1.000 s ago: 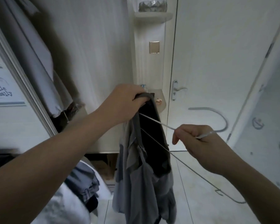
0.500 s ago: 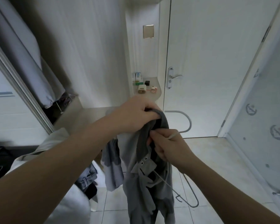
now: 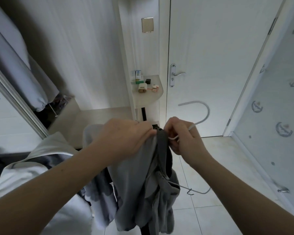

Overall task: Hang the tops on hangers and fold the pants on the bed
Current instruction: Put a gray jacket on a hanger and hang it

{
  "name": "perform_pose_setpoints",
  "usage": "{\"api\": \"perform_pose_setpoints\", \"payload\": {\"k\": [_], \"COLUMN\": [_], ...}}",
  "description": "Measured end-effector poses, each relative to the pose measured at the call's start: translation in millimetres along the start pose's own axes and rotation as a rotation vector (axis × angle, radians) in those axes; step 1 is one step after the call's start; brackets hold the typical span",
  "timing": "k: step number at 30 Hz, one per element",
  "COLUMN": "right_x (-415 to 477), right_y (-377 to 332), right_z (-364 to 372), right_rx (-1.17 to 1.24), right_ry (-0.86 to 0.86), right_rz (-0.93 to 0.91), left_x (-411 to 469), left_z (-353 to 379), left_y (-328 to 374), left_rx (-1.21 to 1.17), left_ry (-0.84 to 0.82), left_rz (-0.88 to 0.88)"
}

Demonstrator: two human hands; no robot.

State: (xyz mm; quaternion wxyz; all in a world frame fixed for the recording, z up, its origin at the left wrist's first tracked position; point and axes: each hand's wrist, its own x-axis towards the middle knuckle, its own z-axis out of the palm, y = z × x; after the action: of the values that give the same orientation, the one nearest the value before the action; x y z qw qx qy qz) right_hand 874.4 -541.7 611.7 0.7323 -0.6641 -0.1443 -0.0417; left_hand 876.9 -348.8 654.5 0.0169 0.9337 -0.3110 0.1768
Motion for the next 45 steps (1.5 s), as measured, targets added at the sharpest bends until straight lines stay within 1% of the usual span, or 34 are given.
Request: {"api": "perform_pose_setpoints", "payload": {"k": [2,5,7,9,10,12,13,14,15,18,19,20,21,23,24,26,28,30,32,34,38,41,45], "right_x": [-1,-6,-12,-21,-27,-44,-54,-63,-69,-71,-69,-66,-64,-63,-63,-64,-66,-68,-70,-71,-60,-52,-41], "right_y": [8,21,30,38,44,58,64,70,76,89,92,95,97,99,100,103,113,132,153,168,179,181,177], "right_z": [6,9,7,1,-4,-17,-22,-23,-20,1,7,10,11,9,7,4,2,-4,-12,-20,-45,-66,-87], "right_rx": [-0.076,-0.137,-0.191,-0.202,-0.225,-0.389,-0.471,-0.526,-0.54,-0.502,-0.509,-0.525,-0.548,-0.591,-0.575,-0.493,-0.504,-0.642,-0.875,-1.044,-1.304,-1.466,-1.539], "right_ry": [0.012,-0.019,-0.028,0.04,0.1,0.244,0.285,0.269,0.187,-0.225,-0.309,-0.34,-0.337,-0.338,-0.371,-0.484,-0.608,-0.675,-0.745,-0.777,-0.764,-0.691,-0.546], "right_rz": [-0.003,-0.04,-0.043,-0.047,-0.075,-0.17,-0.213,-0.232,-0.209,0.041,0.101,0.125,0.121,0.077,0.071,0.148,0.288,0.387,0.401,0.359,0.243,0.162,0.031], "left_x": [-6,-19,-25,-30,-34,-45,-52,-58,-63,-70,-71,-71,-73,-77,-79,-84,-87,-89,-91,-95,-109,-123,-138], "left_z": [10,28,41,56,62,73,76,79,80,80,79,79,78,79,80,83,86,88,89,89,91,90,89], "left_y": [9,19,20,17,16,13,12,13,15,23,24,24,22,19,19,21,24,24,23,21,12,4,-8], "left_rx": [-0.053,-0.161,-0.241,-0.309,-0.351,-0.447,-0.496,-0.547,-0.597,-0.689,-0.692,-0.685,-0.676,-0.676,-0.681,-0.691,-0.701,-0.712,-0.717,-0.719,-0.706,-0.673,-0.639], "left_ry": [0.041,-0.066,-0.143,-0.149,-0.126,-0.03,0.029,0.086,0.141,0.262,0.281,0.289,0.292,0.291,0.292,0.297,0.302,0.305,0.301,0.266,0.2,0.141,0.029], "left_rz": [0.028,0.023,-0.027,-0.099,-0.151,-0.281,-0.345,-0.404,-0.454,-0.554,-0.573,-0.587,-0.601,-0.636,-0.656,-0.68,-0.689,-0.705,-0.711,-0.692,-0.669,-0.685,-0.703]}}
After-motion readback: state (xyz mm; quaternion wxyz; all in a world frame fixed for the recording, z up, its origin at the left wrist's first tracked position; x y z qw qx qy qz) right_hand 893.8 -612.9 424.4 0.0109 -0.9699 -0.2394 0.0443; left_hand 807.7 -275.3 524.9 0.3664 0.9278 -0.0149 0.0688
